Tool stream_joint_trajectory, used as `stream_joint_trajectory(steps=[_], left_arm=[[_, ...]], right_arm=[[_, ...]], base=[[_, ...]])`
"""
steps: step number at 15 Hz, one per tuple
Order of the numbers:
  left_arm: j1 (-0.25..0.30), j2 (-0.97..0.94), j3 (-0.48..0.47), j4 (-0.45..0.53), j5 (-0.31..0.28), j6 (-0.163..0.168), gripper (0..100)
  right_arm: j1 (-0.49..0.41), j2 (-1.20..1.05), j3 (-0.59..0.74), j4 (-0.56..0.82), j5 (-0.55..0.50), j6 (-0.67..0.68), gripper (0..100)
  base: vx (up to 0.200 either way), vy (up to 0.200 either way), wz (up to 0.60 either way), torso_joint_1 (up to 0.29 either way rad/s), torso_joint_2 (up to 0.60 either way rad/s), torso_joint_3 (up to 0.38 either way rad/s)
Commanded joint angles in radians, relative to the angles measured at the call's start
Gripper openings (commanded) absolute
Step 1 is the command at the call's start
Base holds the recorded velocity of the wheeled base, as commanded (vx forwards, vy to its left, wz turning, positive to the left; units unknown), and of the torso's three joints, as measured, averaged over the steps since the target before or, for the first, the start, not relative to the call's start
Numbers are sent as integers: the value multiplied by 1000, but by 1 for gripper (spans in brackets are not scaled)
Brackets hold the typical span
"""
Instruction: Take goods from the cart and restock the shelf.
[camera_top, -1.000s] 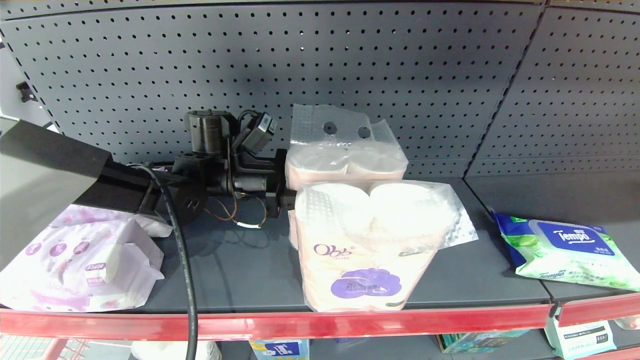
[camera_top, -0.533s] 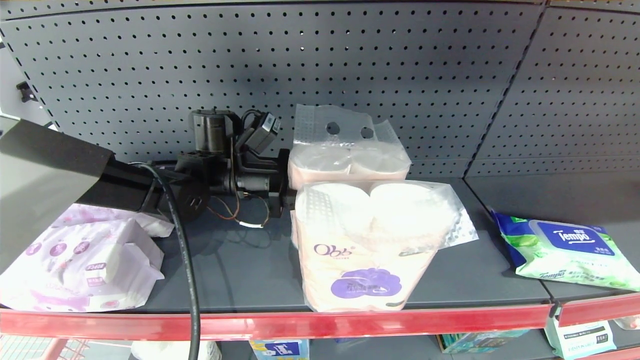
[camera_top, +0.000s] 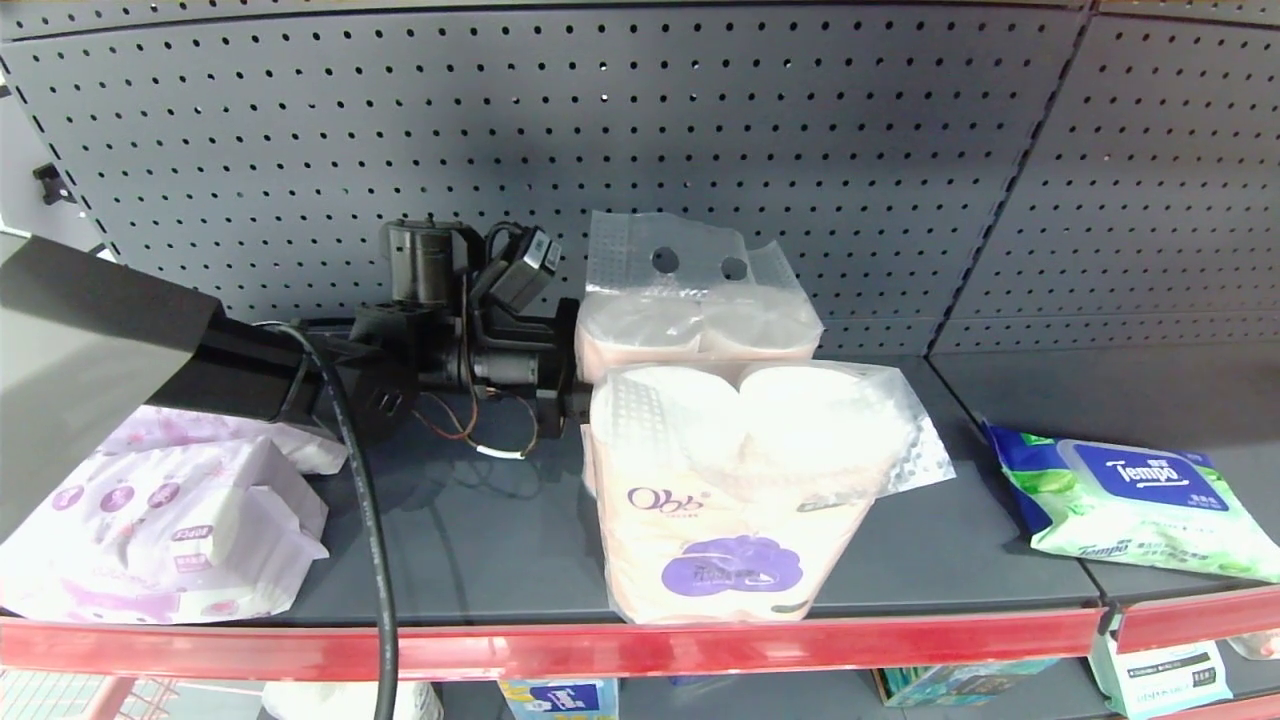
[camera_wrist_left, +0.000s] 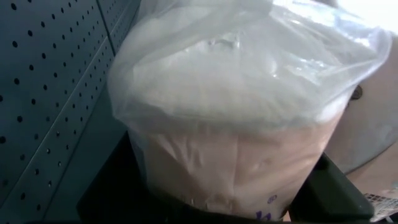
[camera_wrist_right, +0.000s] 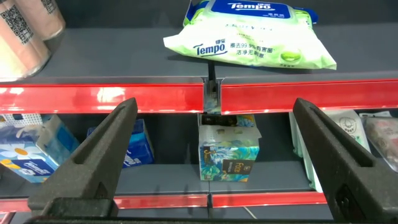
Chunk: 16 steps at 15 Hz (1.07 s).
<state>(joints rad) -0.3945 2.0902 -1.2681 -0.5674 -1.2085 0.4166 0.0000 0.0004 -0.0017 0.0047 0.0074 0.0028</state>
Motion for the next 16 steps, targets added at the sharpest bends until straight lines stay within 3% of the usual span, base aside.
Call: stream_joint_trajectory(steps=[1, 6, 8, 16], left_arm=[[0, 2, -1, -2, 1, 4, 100], [17, -38, 18, 9, 6, -2, 100], [36, -79, 22, 57, 7, 2, 100], [149, -271, 219, 112, 27, 5, 100]], right_arm=[[0, 0, 0, 0, 0, 0, 100], [0, 0, 0, 0, 0, 0, 100], [0, 0, 0, 0, 0, 0, 100], [0, 0, 0, 0, 0, 0, 100]], base=[[0, 0, 0, 0, 0, 0], [0, 0, 0, 0, 0, 0], [0, 0, 0, 0, 0, 0], [0, 0, 0, 0, 0, 0]])
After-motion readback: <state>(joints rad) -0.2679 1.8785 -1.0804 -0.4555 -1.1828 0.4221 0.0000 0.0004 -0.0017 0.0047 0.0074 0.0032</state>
